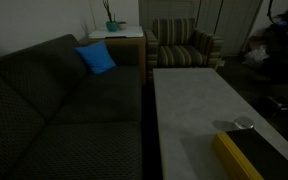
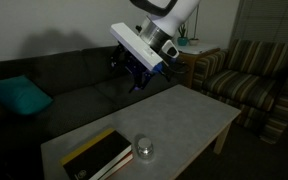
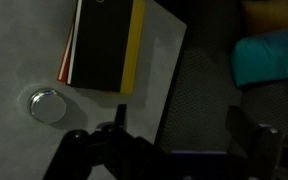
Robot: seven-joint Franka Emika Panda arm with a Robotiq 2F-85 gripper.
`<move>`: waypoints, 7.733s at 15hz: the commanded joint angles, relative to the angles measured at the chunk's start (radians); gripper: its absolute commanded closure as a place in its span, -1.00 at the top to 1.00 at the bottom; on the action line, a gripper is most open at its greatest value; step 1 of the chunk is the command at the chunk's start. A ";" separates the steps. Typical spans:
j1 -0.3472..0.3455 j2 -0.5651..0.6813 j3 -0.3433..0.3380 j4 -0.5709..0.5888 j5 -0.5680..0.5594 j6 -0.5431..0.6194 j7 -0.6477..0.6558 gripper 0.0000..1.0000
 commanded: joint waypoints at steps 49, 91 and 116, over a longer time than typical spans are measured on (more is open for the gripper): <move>0.144 0.860 -0.028 0.805 -0.514 0.139 0.748 1.00; 0.100 0.851 0.021 0.667 -0.532 0.497 0.683 1.00; 0.217 0.738 -0.071 0.550 -0.547 0.457 0.737 -0.13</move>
